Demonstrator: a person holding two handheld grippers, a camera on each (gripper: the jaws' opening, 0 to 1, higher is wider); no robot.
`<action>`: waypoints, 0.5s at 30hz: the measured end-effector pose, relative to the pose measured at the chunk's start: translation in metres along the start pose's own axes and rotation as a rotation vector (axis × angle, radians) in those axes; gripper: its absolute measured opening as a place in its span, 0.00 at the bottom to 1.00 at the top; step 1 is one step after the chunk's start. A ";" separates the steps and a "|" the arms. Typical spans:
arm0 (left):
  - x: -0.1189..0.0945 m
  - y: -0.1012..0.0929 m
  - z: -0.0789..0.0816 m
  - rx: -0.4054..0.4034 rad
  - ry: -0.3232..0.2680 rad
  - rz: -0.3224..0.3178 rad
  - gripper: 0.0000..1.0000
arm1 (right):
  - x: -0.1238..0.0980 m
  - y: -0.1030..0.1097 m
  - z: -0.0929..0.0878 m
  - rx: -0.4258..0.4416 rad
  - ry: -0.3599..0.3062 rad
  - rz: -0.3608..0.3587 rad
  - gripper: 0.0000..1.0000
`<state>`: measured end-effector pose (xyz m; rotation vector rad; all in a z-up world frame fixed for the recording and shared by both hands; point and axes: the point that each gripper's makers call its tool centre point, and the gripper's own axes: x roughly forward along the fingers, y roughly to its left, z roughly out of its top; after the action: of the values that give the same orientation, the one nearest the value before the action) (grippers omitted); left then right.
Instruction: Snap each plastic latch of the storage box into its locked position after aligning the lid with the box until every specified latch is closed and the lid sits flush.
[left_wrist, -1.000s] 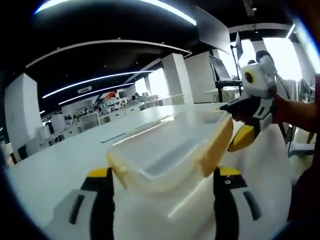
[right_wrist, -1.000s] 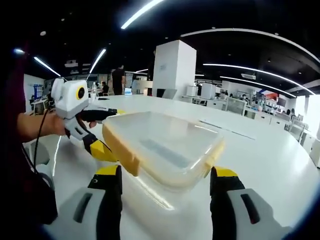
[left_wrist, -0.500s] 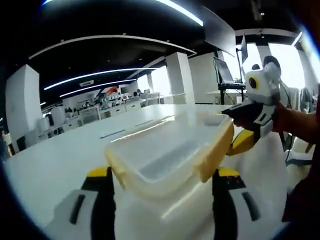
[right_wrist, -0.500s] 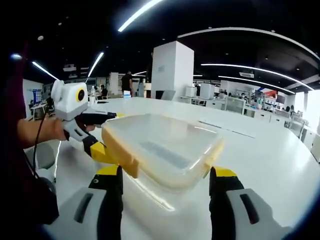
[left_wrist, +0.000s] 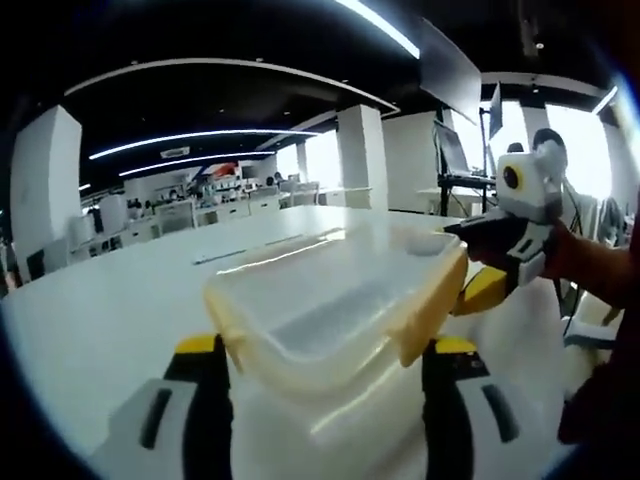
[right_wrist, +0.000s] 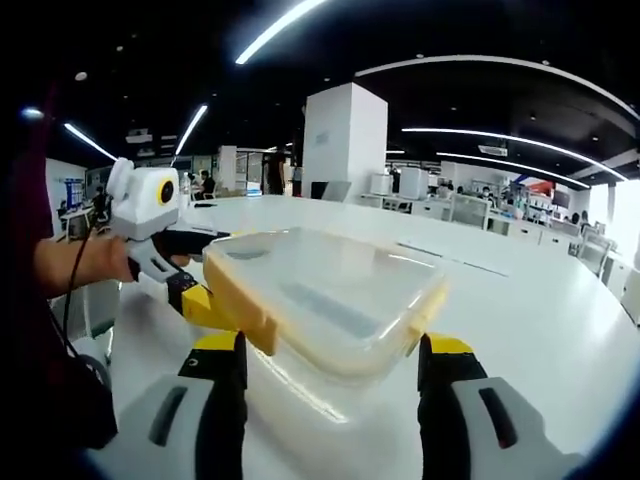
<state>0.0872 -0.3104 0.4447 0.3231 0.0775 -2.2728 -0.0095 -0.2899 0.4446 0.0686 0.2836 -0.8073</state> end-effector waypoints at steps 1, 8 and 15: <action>0.000 0.000 -0.001 -0.004 0.003 -0.001 0.74 | 0.000 0.000 0.000 0.002 -0.002 -0.001 0.69; -0.001 0.001 -0.006 -0.024 0.050 0.011 0.76 | 0.001 0.001 -0.002 -0.019 0.001 -0.011 0.69; 0.000 0.000 -0.005 0.013 0.074 -0.019 0.76 | 0.001 0.002 -0.002 -0.027 0.005 -0.004 0.70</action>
<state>0.0883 -0.3091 0.4398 0.4151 0.1045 -2.2805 -0.0081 -0.2892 0.4426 0.0449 0.2992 -0.8077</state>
